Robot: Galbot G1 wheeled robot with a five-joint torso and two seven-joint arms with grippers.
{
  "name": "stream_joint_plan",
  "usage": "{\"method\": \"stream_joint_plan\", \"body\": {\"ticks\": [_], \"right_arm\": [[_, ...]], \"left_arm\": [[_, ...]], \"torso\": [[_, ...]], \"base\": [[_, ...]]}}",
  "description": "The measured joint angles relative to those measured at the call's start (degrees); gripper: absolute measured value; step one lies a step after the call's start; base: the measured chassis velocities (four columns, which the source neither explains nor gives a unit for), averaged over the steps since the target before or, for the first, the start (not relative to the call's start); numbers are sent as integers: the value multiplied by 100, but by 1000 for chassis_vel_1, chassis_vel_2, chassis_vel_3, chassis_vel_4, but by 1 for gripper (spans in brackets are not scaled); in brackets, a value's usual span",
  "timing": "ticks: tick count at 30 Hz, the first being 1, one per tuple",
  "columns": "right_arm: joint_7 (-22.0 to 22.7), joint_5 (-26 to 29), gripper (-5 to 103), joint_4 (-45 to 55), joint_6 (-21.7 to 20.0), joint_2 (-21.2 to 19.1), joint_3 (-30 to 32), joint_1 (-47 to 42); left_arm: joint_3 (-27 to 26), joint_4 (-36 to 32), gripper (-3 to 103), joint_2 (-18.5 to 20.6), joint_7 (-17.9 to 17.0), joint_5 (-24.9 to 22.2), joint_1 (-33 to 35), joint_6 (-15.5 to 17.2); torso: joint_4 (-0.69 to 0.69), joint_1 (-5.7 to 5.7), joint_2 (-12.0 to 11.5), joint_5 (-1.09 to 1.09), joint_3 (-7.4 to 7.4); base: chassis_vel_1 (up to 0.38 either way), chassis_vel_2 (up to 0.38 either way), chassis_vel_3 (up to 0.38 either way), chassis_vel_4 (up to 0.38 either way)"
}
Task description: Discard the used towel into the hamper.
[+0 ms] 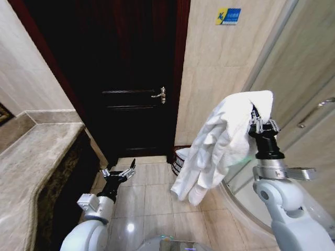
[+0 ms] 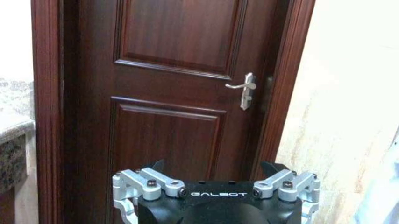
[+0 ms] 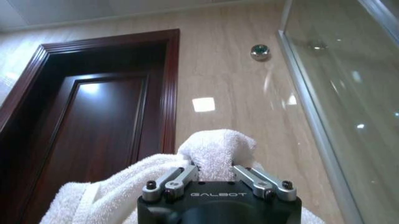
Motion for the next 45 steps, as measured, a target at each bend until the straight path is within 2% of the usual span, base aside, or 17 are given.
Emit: {"method": "stream_joint_plan", "body": {"ticks": [20, 33, 38, 39, 45], "right_arm": [[70, -127, 13, 108, 53, 105, 108, -153], [-17, -105, 13, 94, 228, 95, 189, -226], [-58, -100, 13, 52, 305, 96, 269, -272], [-60, -99, 13, 36, 308, 91, 277, -272], [-21, -173, 13, -90, 276, 33, 278, -189]], "left_arm": [[0, 0, 100, 0, 0, 0, 1, 0], [-2, 0, 100, 3, 0, 0, 1, 0], [-2, 0, 100, 2, -1, 0, 1, 0], [-1, 0, 100, 1, 0, 0, 1, 0], [1, 0, 100, -2, 1, 0, 1, 0]], "torso": [[-2, -4, 1, 1, -2], [0, -4, 1, -4, -1], [0, -4, 2, -3, -2], [0, -4, 2, 4, -1], [-2, -4, 2, 3, -1]], "base": [[7, 4, -9, -8], [158, 150, -157, -156], [82, 46, -50, -58], [0, 0, 0, 0], [-71, -54, 24, 31]]}}
